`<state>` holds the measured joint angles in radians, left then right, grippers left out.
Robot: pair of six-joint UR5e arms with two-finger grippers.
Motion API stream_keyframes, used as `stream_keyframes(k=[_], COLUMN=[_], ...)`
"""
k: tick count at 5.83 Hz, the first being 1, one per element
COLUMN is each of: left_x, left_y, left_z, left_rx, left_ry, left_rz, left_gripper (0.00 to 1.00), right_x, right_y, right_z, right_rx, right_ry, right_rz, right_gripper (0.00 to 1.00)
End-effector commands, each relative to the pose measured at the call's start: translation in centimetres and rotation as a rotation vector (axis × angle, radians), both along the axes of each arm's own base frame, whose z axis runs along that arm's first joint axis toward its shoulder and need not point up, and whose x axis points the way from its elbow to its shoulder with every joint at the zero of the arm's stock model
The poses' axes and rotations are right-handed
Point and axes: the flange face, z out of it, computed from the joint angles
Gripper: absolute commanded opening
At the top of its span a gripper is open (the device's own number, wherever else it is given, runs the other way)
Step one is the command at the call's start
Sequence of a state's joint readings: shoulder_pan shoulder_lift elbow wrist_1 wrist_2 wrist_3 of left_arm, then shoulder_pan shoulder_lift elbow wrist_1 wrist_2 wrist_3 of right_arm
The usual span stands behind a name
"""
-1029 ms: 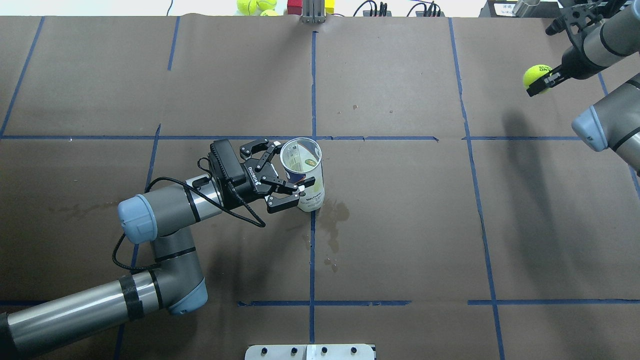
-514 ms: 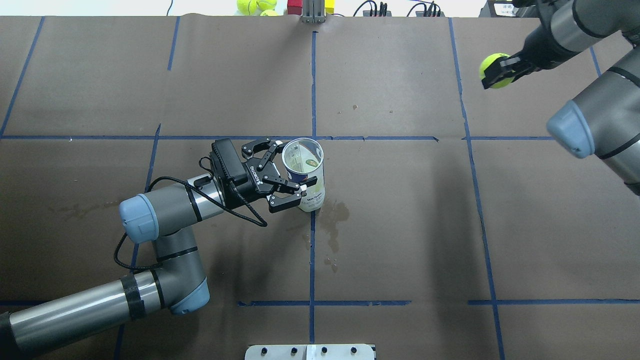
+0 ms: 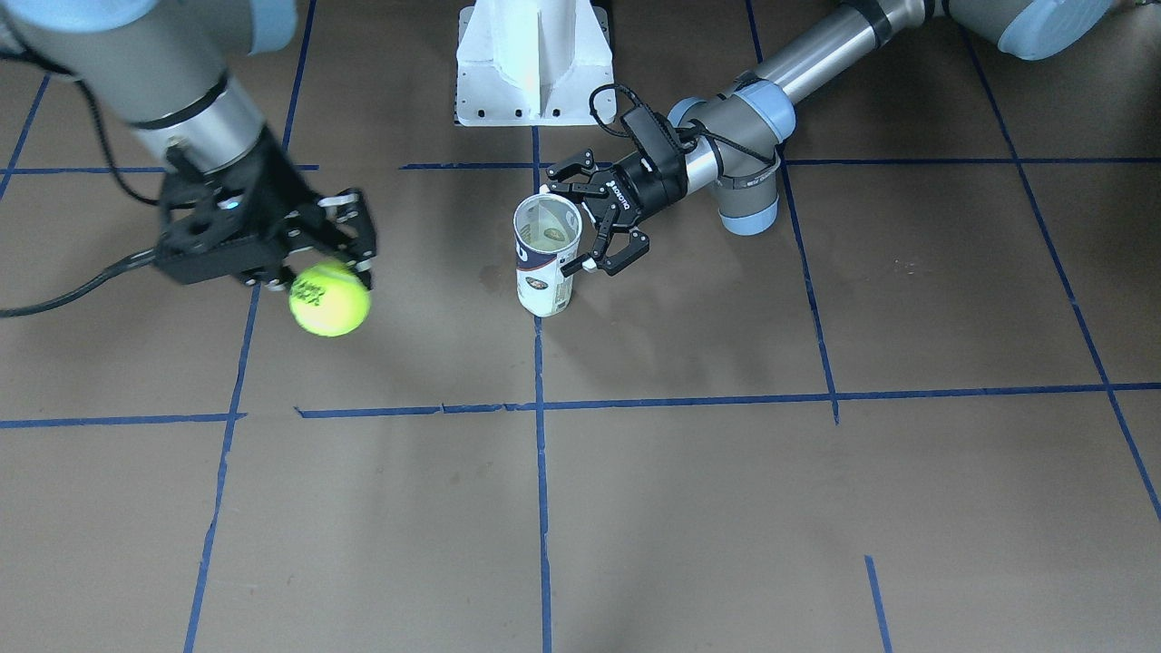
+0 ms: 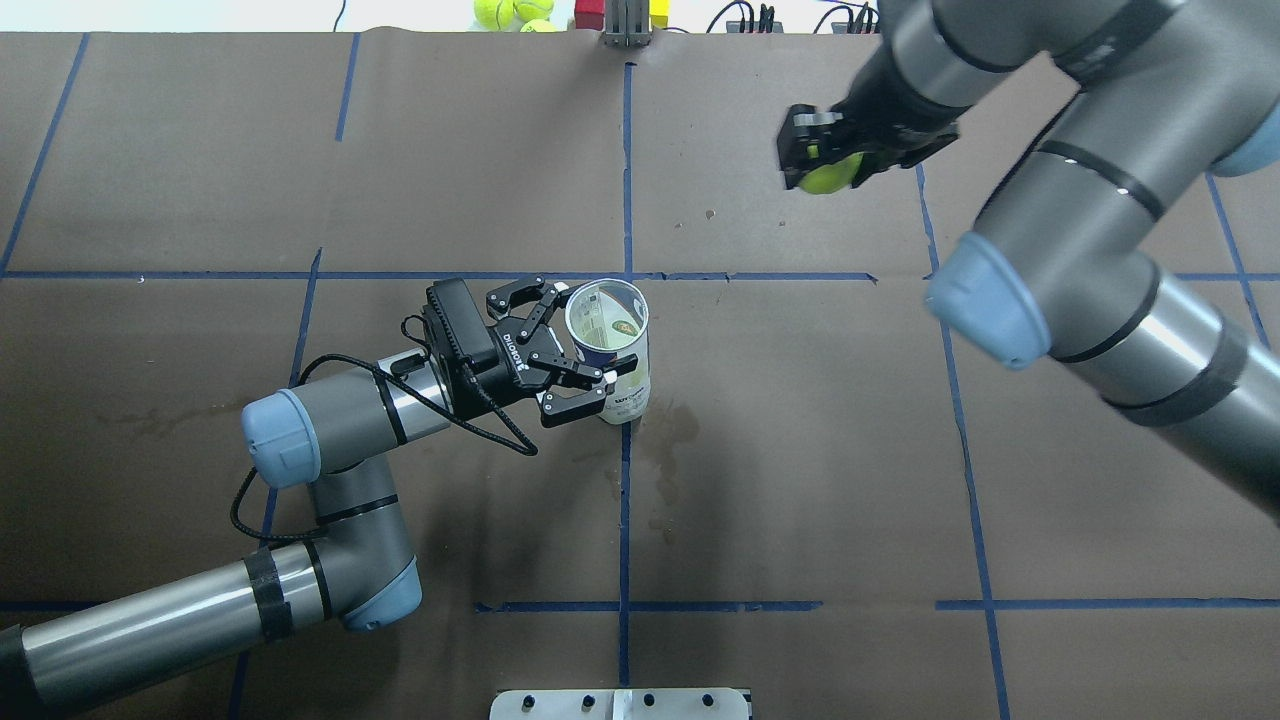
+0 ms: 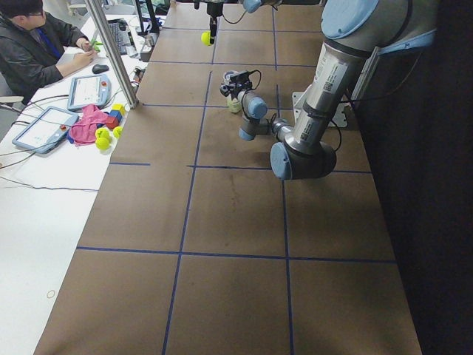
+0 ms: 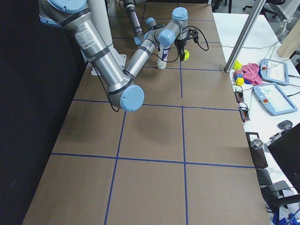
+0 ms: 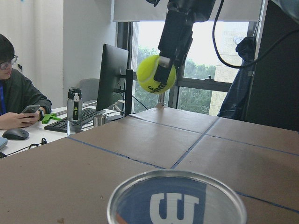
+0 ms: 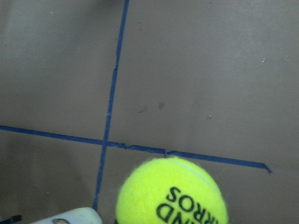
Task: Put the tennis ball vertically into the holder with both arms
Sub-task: 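Lift the ball with the right gripper and carry it toward the can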
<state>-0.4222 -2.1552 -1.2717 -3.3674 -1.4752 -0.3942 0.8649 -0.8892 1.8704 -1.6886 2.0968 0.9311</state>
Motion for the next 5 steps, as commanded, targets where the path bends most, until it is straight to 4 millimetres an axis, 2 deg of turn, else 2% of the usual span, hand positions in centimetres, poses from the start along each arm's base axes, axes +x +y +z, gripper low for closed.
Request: stream_keyframes(k=[1, 2, 3, 5], left_x=[0.1, 0.1, 0.1, 0.1], left_y=[0.1, 0.1, 0.1, 0.1], left_z=[0.0, -0.1, -0.2, -0.2], left_rx=[-0.001, 0.000, 0.000, 0.000], left_ry=[0.000, 0.001, 0.001, 0.001], left_rz=[0.001, 0.001, 0.001, 0.001], left_gripper=[0.95, 0.95, 0.95, 0.95], right_x=[-4.7, -5.8, -6.6, -8.7], right_y=[3.9, 6.3, 8.5, 10.3], right_z=[-6.3, -9.0, -9.6, -9.4], right_rx=[-0.042, -0.058, -0.060, -0.048], right_ry=[-0.014, -0.011, -0.006, 0.028], right_rz=[0.039, 0.037, 0.028, 0.021], right_gripper=[0.03, 0.03, 0.03, 0.03])
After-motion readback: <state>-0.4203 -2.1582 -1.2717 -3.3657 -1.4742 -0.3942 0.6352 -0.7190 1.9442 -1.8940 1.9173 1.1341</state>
